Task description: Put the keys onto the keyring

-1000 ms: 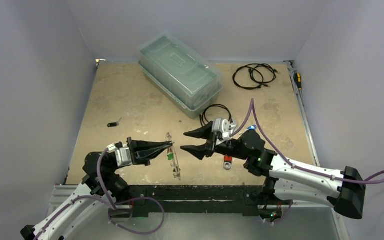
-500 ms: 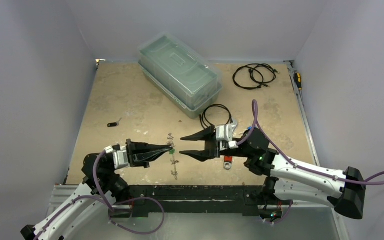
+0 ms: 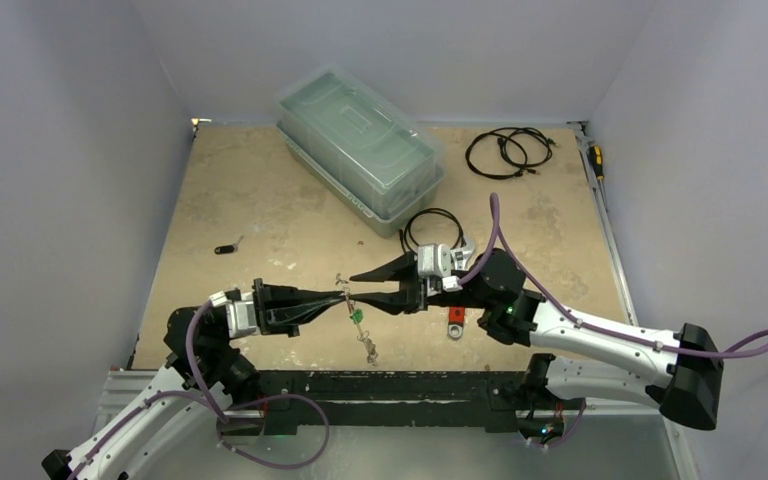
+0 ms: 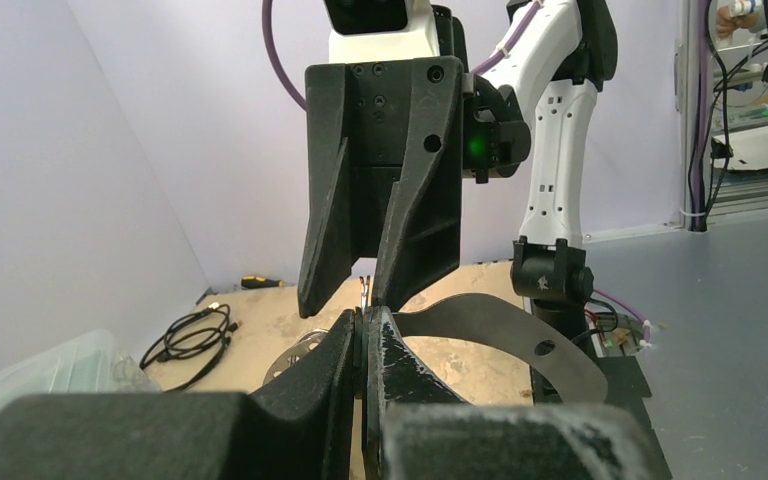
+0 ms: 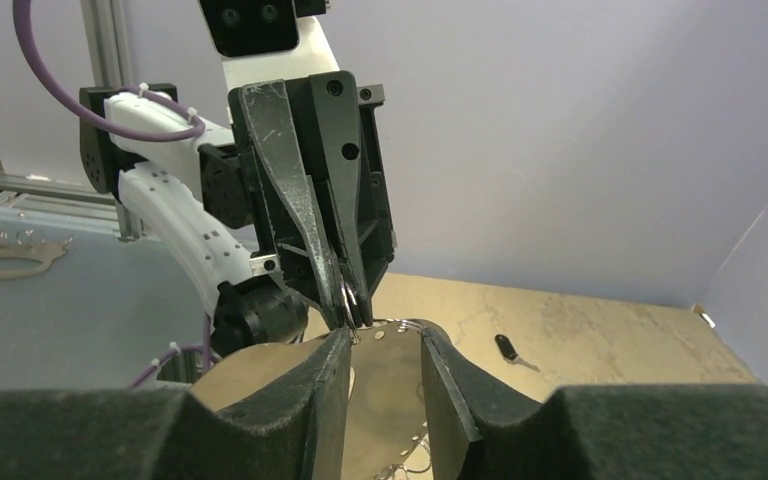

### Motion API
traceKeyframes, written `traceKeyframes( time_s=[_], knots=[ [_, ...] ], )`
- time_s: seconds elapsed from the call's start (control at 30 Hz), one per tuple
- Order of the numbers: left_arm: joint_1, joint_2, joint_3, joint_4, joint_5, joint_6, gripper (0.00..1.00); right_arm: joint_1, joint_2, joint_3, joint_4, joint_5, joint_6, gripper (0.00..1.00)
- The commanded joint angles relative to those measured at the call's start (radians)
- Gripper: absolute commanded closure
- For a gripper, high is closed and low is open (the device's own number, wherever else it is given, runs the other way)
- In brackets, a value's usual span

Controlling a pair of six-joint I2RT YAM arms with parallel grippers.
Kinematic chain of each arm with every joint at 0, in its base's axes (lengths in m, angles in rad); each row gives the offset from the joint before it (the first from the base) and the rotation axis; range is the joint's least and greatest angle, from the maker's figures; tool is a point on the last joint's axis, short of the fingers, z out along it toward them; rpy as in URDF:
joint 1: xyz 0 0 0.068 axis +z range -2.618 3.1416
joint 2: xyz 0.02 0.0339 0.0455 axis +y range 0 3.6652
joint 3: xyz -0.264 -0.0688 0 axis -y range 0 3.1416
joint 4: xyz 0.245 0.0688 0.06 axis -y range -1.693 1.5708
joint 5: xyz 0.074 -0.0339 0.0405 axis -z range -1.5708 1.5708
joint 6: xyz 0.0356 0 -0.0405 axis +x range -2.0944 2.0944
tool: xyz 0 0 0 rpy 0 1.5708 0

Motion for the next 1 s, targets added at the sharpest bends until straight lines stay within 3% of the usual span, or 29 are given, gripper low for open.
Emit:
traceKeyframes(
  time_s=[0.0,0.37,0.57,0.77,0.87,0.97],
  knots=[
    [0.003,-0.002,0.001,0.064,0.005,-0.011,1.00,0.001,0.004,0.056,0.028,-0.013,-0.007,0.67],
    [0.004,0.005,0.000,0.087,0.001,-0.009,1.00,0.001,0.051,0.097,0.009,-0.059,0.010,0.78],
    [0.003,-0.011,-0.005,0.086,-0.010,-0.003,1.00,0.001,0.063,0.106,0.004,-0.065,0.004,1.00],
    [0.003,-0.019,0.009,0.009,-0.037,0.044,1.00,0.001,0.042,0.103,-0.022,-0.037,-0.030,1.00],
    [0.003,-0.026,0.033,-0.080,-0.048,0.080,0.67,0.002,0.021,0.111,-0.076,0.002,-0.076,1.00],
    [0.003,-0.042,0.064,-0.177,-0.067,0.128,0.44,0.001,0.003,0.129,-0.173,0.049,-0.148,1.00]
  ],
)
